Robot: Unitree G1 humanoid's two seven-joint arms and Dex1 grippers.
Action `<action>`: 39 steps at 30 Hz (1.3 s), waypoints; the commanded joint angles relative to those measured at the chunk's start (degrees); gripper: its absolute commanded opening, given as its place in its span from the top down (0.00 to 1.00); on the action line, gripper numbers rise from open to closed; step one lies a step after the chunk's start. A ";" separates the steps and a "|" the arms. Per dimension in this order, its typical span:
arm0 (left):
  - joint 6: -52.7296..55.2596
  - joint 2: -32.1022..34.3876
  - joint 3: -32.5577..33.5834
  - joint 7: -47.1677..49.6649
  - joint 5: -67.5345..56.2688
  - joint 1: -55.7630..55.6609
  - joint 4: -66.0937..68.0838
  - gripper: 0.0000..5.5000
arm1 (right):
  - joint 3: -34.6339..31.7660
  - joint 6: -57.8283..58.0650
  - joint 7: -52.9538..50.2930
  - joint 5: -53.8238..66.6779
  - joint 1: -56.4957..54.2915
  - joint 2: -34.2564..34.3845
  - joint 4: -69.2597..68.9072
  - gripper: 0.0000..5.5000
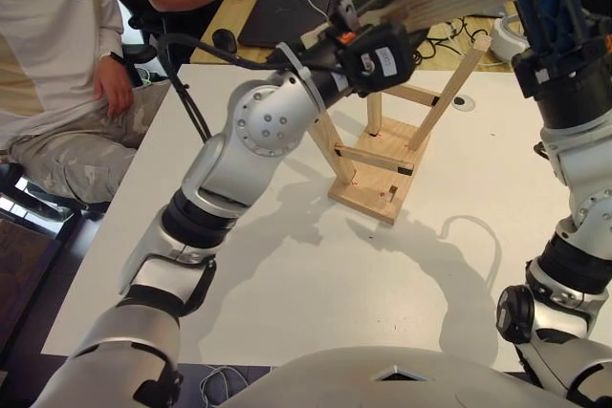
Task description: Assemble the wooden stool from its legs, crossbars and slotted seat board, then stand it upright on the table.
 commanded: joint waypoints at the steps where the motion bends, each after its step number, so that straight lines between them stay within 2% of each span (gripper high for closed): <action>1: 1.09 -2.65 -0.54 -1.27 2.40 0.06 -0.79 0.63 | 0.92 -0.34 1.83 -1.08 -3.11 -2.34 3.08 0.46; 8: 2.68 -6.04 1.88 -1.60 4.17 -1.31 -1.99 0.63 | 6.28 -0.49 5.50 -9.46 -1.52 -5.33 4.17 0.46; 17: 0.57 -6.44 2.24 -1.11 9.83 -0.90 -0.94 0.63 | 5.24 -1.65 5.32 -9.27 -2.36 -3.91 5.18 0.76; 24: 2.52 -7.21 3.41 -0.45 12.34 -0.13 0.51 0.63 | 2.75 -2.57 5.54 -5.53 -3.41 -2.76 4.94 0.78; 27: 0.89 -7.88 4.64 0.09 11.47 0.33 -0.12 0.48 | 2.54 -2.86 5.19 -5.53 -4.01 -2.51 5.15 0.82; 34: 0.63 -7.19 7.62 -0.19 11.81 1.87 -1.84 0.29 | 0.89 -5.59 1.87 -8.28 -5.22 -2.84 8.08 0.82; 38: -0.04 -5.55 9.62 -0.87 11.56 3.61 -4.48 0.29 | 0.24 -6.84 -1.31 -12.22 -5.61 -3.70 10.15 0.82; 39: 1.81 -5.53 12.06 -0.82 10.24 4.99 -5.95 0.29 | -0.68 -6.25 -3.12 -12.81 -5.07 -4.83 10.03 0.82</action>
